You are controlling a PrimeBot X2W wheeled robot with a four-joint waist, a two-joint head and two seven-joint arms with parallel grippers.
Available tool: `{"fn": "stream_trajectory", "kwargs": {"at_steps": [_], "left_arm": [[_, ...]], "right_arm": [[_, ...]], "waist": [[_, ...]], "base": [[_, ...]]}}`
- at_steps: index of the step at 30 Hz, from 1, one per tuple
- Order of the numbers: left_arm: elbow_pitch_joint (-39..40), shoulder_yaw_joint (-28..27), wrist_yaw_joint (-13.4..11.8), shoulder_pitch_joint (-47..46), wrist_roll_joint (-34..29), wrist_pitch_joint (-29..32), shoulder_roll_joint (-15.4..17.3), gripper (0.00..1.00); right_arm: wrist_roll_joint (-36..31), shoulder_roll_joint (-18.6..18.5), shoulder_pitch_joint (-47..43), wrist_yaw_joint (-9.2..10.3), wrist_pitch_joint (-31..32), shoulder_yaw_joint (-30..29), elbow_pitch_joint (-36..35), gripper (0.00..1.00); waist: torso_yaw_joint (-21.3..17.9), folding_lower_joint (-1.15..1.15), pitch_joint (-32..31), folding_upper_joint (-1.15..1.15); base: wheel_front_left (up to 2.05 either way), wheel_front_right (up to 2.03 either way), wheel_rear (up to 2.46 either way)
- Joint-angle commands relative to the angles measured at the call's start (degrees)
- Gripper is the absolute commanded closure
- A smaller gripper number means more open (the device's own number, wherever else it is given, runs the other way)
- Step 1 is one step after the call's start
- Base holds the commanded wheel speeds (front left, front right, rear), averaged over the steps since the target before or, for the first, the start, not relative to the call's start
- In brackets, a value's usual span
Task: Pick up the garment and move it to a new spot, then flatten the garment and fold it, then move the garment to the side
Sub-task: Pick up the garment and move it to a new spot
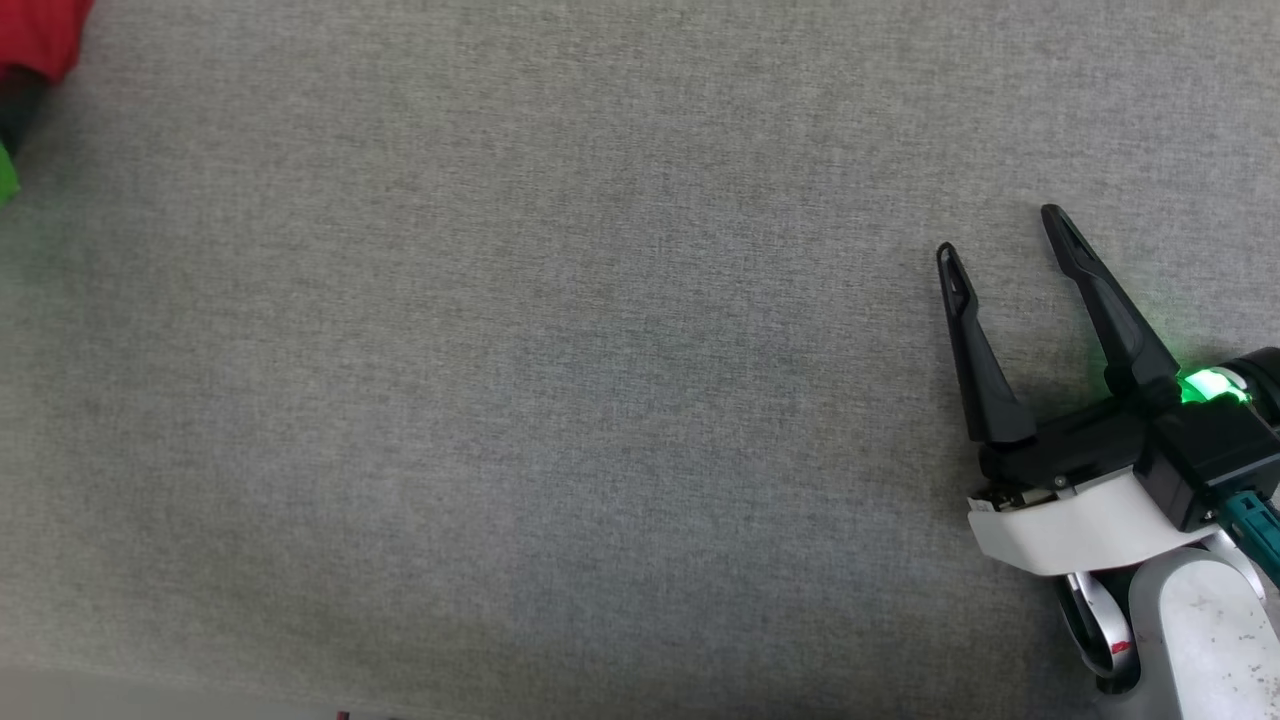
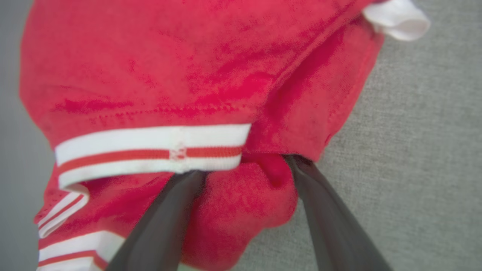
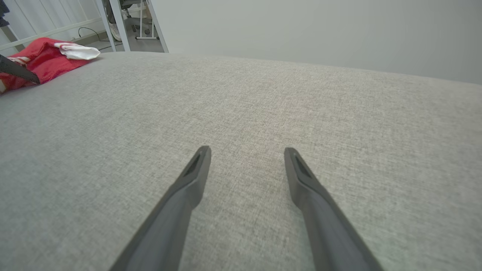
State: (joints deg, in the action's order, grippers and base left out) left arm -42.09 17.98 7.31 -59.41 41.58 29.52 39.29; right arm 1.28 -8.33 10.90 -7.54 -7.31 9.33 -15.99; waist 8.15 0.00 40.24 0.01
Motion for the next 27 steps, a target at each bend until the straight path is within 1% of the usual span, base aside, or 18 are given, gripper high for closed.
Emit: {"fn": "stream_trajectory", "kwargs": {"at_steps": [1, 5, 6, 7, 8, 9, 11, 19, 27], "left_arm": [[-1.45, 0.36, -0.05, -0.63, -0.05, -0.11, -0.63, 0.00], [-4.32, 0.91, 0.04, -0.23, 1.16, 0.48, -1.62, 0.00], [-4.82, 1.23, 0.07, -0.04, 1.73, 1.04, -1.92, 0.04], [-5.05, 1.49, 0.10, 0.09, 2.22, 1.43, -2.12, 0.45], [-5.08, 1.73, 0.12, 0.09, 2.87, 1.63, -2.30, 0.96], [-4.88, 1.95, 0.13, 0.08, 3.32, 1.44, -2.37, 1.00], [-4.29, 2.61, 0.15, 0.11, 3.82, 0.19, -2.13, 1.00], [-5.81, 3.29, 0.16, -1.53, 1.77, -11.91, -0.65, 1.00], [-9.23, 3.71, -0.28, -3.28, -1.80, -24.33, -0.31, 1.00]], "right_arm": [[-0.47, -0.29, 0.34, 0.05, -0.18, -0.11, 0.36, 0.00], [-0.74, -0.32, 0.01, 0.05, -0.10, -0.30, 0.34, 0.00], [-0.77, -0.40, -0.04, 0.05, -0.02, -0.36, 0.34, 0.00], [-0.79, -0.46, -0.06, 0.05, 0.05, -0.41, 0.34, 0.00], [-0.83, -0.51, -0.07, 0.05, 0.17, -0.48, 0.30, 0.00], [-0.88, -0.56, -0.09, 0.05, 0.28, -0.56, 0.26, 0.00], [-1.02, -0.64, -0.15, 0.05, 0.51, -0.80, 0.17, 0.00], [-1.09, -0.68, -0.03, 0.05, 0.75, -1.03, 1.03, 0.00], [-0.29, 0.14, 0.17, 0.05, -0.96, -0.94, 3.85, 0.00]], "waist": [[-0.90, 0.00, 1.00, -0.01], [-0.62, 0.00, 0.99, -0.01], [-0.47, 0.00, 0.93, -0.01], [-0.34, 0.00, 0.89, -0.01], [-0.17, 0.00, 0.83, -0.01], [-0.01, 0.00, 0.78, -0.01], [0.39, 0.00, 0.65, -0.01], [1.35, 0.00, -1.31, -0.01], [1.26, 0.00, -6.22, -0.01]], "base": [[0.00, 0.00, 0.00], [0.00, 0.00, 0.00], [0.00, 0.00, 0.00], [0.00, 0.00, 0.00], [0.00, 0.00, 0.00], [0.00, 0.00, 0.00], [0.00, 0.00, 0.00], [0.00, 0.00, 0.00], [0.00, 0.00, 0.00]]}}
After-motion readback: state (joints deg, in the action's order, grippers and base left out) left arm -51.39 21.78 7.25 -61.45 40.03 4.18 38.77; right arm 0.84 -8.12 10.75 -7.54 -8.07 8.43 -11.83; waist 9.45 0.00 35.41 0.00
